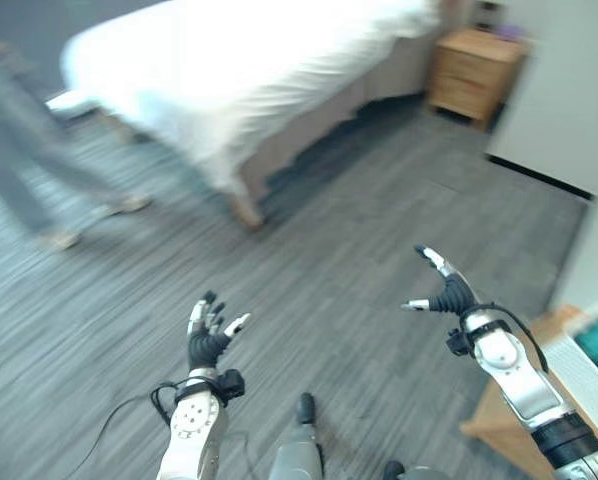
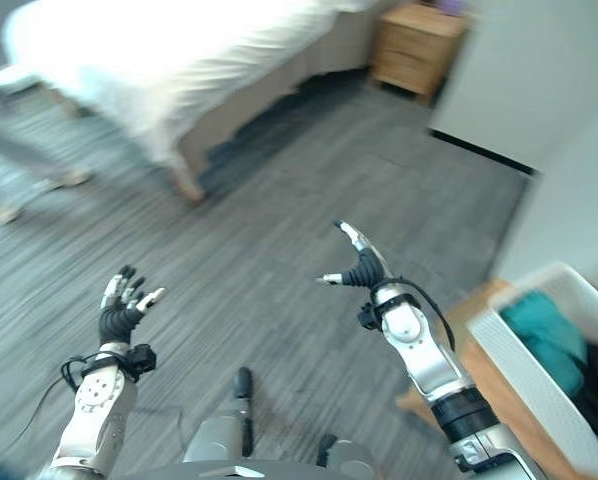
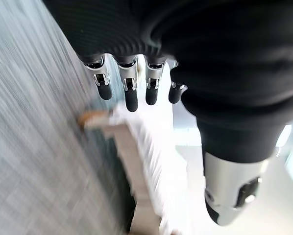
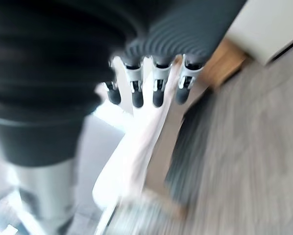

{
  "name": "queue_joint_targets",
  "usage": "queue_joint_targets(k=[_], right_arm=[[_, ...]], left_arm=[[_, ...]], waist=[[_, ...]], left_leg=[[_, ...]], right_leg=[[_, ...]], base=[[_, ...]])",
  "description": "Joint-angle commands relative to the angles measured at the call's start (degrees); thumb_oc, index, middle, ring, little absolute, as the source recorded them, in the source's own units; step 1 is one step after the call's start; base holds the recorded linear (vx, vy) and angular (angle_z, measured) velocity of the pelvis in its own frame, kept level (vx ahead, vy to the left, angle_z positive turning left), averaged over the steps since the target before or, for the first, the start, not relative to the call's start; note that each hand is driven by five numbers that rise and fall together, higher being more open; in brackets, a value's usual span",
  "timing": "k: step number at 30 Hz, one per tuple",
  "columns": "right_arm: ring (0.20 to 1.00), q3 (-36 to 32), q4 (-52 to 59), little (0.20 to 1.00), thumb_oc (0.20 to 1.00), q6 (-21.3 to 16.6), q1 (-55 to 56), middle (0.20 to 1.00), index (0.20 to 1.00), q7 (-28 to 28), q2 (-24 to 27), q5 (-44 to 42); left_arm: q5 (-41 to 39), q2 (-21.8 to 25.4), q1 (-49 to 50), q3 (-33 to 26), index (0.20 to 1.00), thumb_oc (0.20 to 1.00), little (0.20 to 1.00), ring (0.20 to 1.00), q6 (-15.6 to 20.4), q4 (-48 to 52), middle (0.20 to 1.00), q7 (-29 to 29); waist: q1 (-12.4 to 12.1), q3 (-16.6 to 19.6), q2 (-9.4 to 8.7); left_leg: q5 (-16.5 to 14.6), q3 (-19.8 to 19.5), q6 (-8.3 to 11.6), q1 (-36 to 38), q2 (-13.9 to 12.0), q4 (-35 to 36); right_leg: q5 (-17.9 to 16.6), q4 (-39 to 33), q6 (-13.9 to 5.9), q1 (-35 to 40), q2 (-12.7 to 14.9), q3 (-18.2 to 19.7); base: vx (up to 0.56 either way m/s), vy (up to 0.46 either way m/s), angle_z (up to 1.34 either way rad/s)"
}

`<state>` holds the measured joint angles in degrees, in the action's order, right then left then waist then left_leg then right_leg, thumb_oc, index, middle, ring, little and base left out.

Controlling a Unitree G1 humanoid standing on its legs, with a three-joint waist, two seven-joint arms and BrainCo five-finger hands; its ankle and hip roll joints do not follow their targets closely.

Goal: Pick up bed clothes into laundry basket.

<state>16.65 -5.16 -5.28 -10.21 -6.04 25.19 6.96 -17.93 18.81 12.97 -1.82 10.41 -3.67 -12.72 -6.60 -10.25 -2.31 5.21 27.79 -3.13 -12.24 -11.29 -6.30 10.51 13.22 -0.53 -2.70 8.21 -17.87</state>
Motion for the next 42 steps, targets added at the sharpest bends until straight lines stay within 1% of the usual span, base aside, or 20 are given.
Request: queue_joint_targets(k=[1, 3, 7, 11, 13, 14, 15, 16, 17, 18, 19, 20, 23, 31, 34, 38, 39, 40, 41, 42], right_arm=[[1.0, -3.7, 2.1, 1.0, 1.0, -1.4, -1.2, 1.0, 1.0, -1.8, 2.2, 1.7], [1.0, -4.7, 1.9, 1.0, 1.0, -1.2, 1.1, 1.0, 1.0, -1.3, 1.8, 1.9], [1.0, -6.3, 2.1, 1.0, 1.0, -0.6, 4.3, 1.0, 1.0, -1.0, 0.6, 2.4], [1.0, -7.5, 2.2, 1.0, 1.0, -0.4, 6.5, 1.0, 1.0, -0.5, -0.6, 3.7], [1.0, -7.7, 2.6, 1.0, 1.0, -0.3, 6.5, 1.0, 1.0, -0.5, -1.1, 3.9], [1.0, -8.1, 2.5, 1.0, 1.0, -0.4, 6.7, 1.0, 1.0, -0.9, -1.5, 3.9], [1.0, -8.5, 2.6, 1.0, 1.0, -0.5, 7.2, 1.0, 1.0, -1.2, -1.9, 3.7], [1.0, -8.5, 2.7, 1.0, 1.0, -0.5, 7.2, 1.0, 1.0, -1.2, -1.9, 3.7], [1.0, -9.3, 2.9, 1.0, 1.0, -0.4, 8.2, 1.0, 1.0, -1.6, -1.8, 3.3], [1.0, -9.3, 3.0, 1.0, 1.0, -0.3, 8.2, 1.0, 1.0, -1.6, -1.8, 3.3], [1.0, -9.4, 2.5, 1.0, 1.0, -0.7, 8.7, 1.0, 1.0, -1.9, -2.8, 2.3], [1.0, -9.2, 3.3, 1.0, 1.0, -0.3, 9.3, 1.0, 1.0, -1.5, -2.7, 2.4], [1.0, -9.8, 1.6, 1.0, 1.0, 0.0, 10.1, 1.0, 1.0, -1.3, -2.9, 1.5], [1.0, -9.9, 1.3, 1.0, 1.0, 0.4, 11.0, 1.0, 1.0, -1.3, -3.1, 0.9], [1.0, -10.0, 1.4, 1.0, 1.0, 0.6, 10.7, 1.0, 1.0, -1.1, -3.0, 1.8], [1.0, -9.2, 1.7, 1.0, 1.0, 0.9, 9.7, 1.0, 1.0, -0.8, -3.1, 2.1], [1.0, -8.2, 1.6, 1.0, 1.0, 1.3, 8.1, 1.0, 1.0, -1.2, -3.4, 2.9], [1.0, -7.9, 1.5, 1.0, 1.0, 1.3, 7.8, 1.0, 1.0, -1.1, -3.6, 2.8], [1.0, -8.1, 1.4, 1.0, 1.0, 1.1, 7.9, 1.0, 1.0, -1.8, -3.1, 2.4], [1.0, -8.2, 1.4, 1.0, 1.0, 1.1, 7.9, 1.0, 1.0, -1.8, -3.1, 2.4]], left_arm=[[-0.6, 1.9, -4.1, -4.7, 1.0, 1.0, 1.0, 1.0, 1.9, 1.6, 1.0, 1.9], [-0.3, 1.5, -3.5, -4.3, 1.0, 1.0, 1.0, 1.0, 0.7, 1.2, 1.0, 3.0], [0.9, 1.7, -2.5, -4.8, 1.0, 1.0, 1.0, 1.0, -0.6, 1.9, 1.0, 3.9], [2.5, 2.2, -1.7, -4.6, 1.0, 1.0, 1.0, 1.0, -1.7, 2.3, 1.0, 6.2], [2.8, 3.0, -1.8, -4.2, 1.0, 1.0, 1.0, 1.0, -1.9, 2.5, 1.0, 6.2], [3.2, 3.6, -2.0, -3.9, 1.0, 1.0, 1.0, 1.0, -1.9, 2.4, 1.0, 5.9], [3.4, 4.1, -2.2, -3.5, 1.0, 1.0, 1.0, 1.0, -1.8, 2.3, 1.0, 5.7], [3.4, 4.1, -2.2, -3.5, 1.0, 1.0, 1.0, 1.0, -1.8, 2.3, 1.0, 5.7], [2.5, 4.0, -2.5, -2.7, 1.0, 1.0, 1.0, 1.0, -1.7, 2.0, 1.0, 5.9], [2.5, 4.0, -2.5, -2.7, 1.0, 1.0, 1.0, 1.0, -1.7, 2.0, 1.0, 5.9], [3.1, 3.9, -1.7, -3.2, 1.0, 1.0, 1.0, 1.0, -1.4, 2.1, 1.0, 5.6], [3.9, 3.5, -1.4, -3.9, 1.0, 1.0, 1.0, 1.0, -1.4, 2.5, 1.0, 5.6], [4.2, 1.7, -0.7, -3.8, 1.0, 1.0, 1.0, 1.0, -0.8, 1.9, 1.0, 6.2], [5.4, 1.2, 0.4, -3.7, 1.0, 1.0, 1.0, 1.0, -1.3, 0.6, 1.0, 4.7], [5.6, 1.8, 0.1, -4.2, 1.0, 1.0, 1.0, 1.0, -2.0, -0.2, 1.0, 4.3], [5.5, 2.5, 0.1, -5.1, 1.0, 1.0, 1.0, 1.0, -2.4, -0.5, 1.0, 3.4], [5.7, 3.1, -0.3, -5.5, 1.0, 1.0, 1.0, 1.0, -2.7, -1.3, 1.0, 2.5], [5.4, 3.3, -0.7, -5.4, 1.0, 1.0, 1.0, 1.0, -2.8, -1.6, 1.0, 2.6], [4.9, 3.8, -2.2, -4.1, 1.0, 1.0, 1.0, 1.0, -3.1, -2.2, 1.0, 3.0], [4.9, 3.8, -2.3, -4.0, 1.0, 1.0, 1.0, 1.0, -3.0, -2.2, 1.0, 3.0]], waist=[[3.0, 0.7, 0.39], [4.5, 1.7, 1.28], [5.5, 2.5, 1.59], [5.5, 3.2, 1.24], [6.7, 1.6, 1.12], [7.4, 1.3, 0.88], [8.4, 0.9, 0.95], [8.3, 1.0, 0.95], [9.8, 0.4, 1.18], [9.8, 0.4, 1.25], [9.8, -0.1, 1.18], [9.7, 0.4, 0.35], [9.1, 2.7, -0.24], [8.5, 2.8, -0.66], [7.9, 1.7, -0.91], [7.7, -0.1, -0.86], [7.5, -1.1, -0.31], [7.6, -1.2, -0.29], [8.8, -1.4, -0.5], [9.0, -1.4, -0.34]], left_leg=[[-4.1, -3.5, 10.7, 4.9, -2.0, -5.9], [-5.1, 0.6, 10.31, 8.9, -3.5, -2.7], [-2.6, -0.4, 10.7, 11.8, -2.1, 3.1], [-2.1, -2.5, 8.44, 14.9, 0.6, 10.0], [-2.7, -4.0, 7.57, 15.8, 1.6, 10.8], [-3.2, -4.4, 7.14, 15.5, 2.0, 11.0], [-3.4, -5.7, 7.11, 15.5, 2.0, 11.2], [-3.4, -5.6, 7.16, 15.4, 1.9, 11.2], [-2.7, -7.6, 6.9, 14.5, 2.6, 11.3], [-2.8, -7.6, 6.93, 14.6, 2.5, 11.3], [-3.3, -9.3, 6.98, 15.2, 3.0, 11.2], [-3.8, -8.4, 6.82, 15.9, 3.6, 10.8], [-4.1, -7.0, 6.95, 17.0, 3.8, 10.9], [-5.1, -9.7, 6.1, 17.4, 5.3, 10.7], [-5.8, -10.8, 5.03, 17.5, 6.2, 10.3], [-6.1, -10.6, 4.21, 18.3, 6.5, 10.6], [-7.5, -10.2, 4.39, 19.8, 6.2, 11.3], [-7.8, -9.7, 4.62, 20.1, 6.0, 11.3], [-7.4, -9.4, 5.99, 20.0, 4.9, 11.3], [-7.3, -9.6, 6.1, 19.9, 4.7, 11.3]], right_leg=[[-8.9, -18.1, -5.46, 8.0, 3.1, -3.0], [-8.9, -17.8, -5.62, 8.4, 3.5, -8.1], [-10.7, -17.5, -5.99, 9.7, 4.3, -12.0], [-10.9, -10.4, -7.51, 9.0, 7.0, -14.2], [-13.7, -2.2, -9.2, 5.1, 9.4, -11.6], [-13.5, 0.2, -10.09, 2.9, 9.8, -8.8], [-12.5, -0.1, -9.69, 1.3, 8.3, -5.0], [-12.3, 0.1, -9.6, 1.0, 8.2, -4.9], [-10.9, -5.6, -8.37, -1.3, 4.4, 2.5], [-11.0, -5.8, -8.35, -1.2, 4.3, 2.5], [-12.8, -8.6, -8.8, -1.5, 4.5, 5.4], [-14.3, -11.7, -8.87, 0.1, 5.8, 3.1], [-16.2, -16.6, -9.51, 3.6, 5.7, 1.1], [-15.7, -17.3, -9.26, 4.5, 4.8, 3.3], [-14.5, -10.6, -9.76, 2.5, 5.6, 3.4], [-16.2, -1.8, -10.71, -1.9, 7.2, 4.2], [-17.7, 3.3, -12.19, -4.6, 9.1, 1.4], [-17.7, 3.4, -12.04, -5.4, 9.4, -0.4], [-15.4, -2.6, -9.85, -6.5, 6.3, -4.3], [-15.5, -3.0, -9.74, -6.2, 6.1, -4.7]], base=[[-0.08, -0.01, 0.84], [-0.06, 0.059, 1.02], [0.0, 0.114, 1.49], [0.02, 0.186, 0.57], [-0.04, 0.151, 0.34], [-0.06, 0.092, 0.41], [-0.05, 0.047, 0.64], [-0.07, 0.018, 0.52], [-0.05, 0.003, 0.39], [-0.03, -0.004, 0.47], [0.04, -0.011, 0.83], [0.06, -0.026, 0.82], [0.1, -0.012, 0.32], [0.03, 0.033, -0.24], [0.01, 0.061, -0.11], [0.02, 0.064, 0.06], [0.18, 0.062, 0.05], [0.36, -0.051, -0.16], [0.25, -0.124, -0.09], [0.28, -0.17, -0.02]])
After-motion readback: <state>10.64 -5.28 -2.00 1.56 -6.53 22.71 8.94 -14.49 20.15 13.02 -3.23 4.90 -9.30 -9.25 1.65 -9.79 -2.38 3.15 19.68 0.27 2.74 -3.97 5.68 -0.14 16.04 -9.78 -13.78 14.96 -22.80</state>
